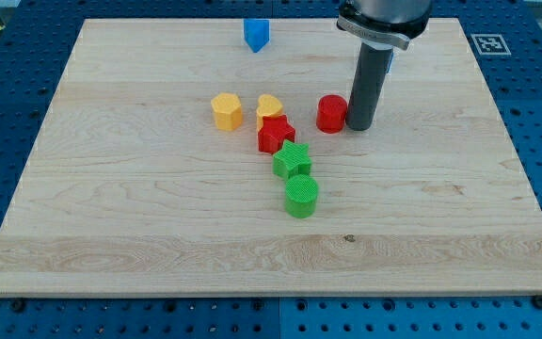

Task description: Push the red circle close to the yellow heart

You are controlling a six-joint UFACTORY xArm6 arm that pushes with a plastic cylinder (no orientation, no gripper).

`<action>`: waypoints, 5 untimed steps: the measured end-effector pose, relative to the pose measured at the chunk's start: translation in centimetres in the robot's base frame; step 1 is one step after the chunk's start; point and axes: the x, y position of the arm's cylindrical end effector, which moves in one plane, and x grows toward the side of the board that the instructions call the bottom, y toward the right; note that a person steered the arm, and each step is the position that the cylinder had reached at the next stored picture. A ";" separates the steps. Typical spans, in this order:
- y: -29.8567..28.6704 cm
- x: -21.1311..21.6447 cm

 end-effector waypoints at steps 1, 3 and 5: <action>3.9 -0.5; 0.4 -1.2; -3.3 -1.2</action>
